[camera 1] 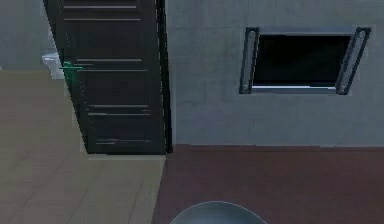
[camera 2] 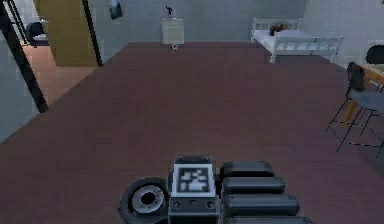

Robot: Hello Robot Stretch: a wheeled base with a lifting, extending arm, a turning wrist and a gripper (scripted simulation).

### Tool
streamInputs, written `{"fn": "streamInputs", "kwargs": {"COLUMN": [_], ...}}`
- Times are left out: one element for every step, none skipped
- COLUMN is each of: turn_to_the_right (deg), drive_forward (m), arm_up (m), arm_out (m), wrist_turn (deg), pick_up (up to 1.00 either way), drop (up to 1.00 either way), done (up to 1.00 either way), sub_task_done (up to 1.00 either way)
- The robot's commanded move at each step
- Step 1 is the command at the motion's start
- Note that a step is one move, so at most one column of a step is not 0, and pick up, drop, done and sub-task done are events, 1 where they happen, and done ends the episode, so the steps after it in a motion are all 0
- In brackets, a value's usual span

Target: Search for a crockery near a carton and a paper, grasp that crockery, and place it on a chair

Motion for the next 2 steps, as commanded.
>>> {"fn": "streamInputs", "kwargs": {"turn_to_the_right": [12.0, 0.0], "drive_forward": [0.0, 0.2], "arm_up": [0.0, 0.0], "arm_out": [0.0, 0.0], "wrist_turn": [0.0, 0.0], "pick_up": [0.0, 0.0], "drop": [0.0, 0.0], "done": [0.0, 0.0], "sub_task_done": [0.0, 0.0]}}
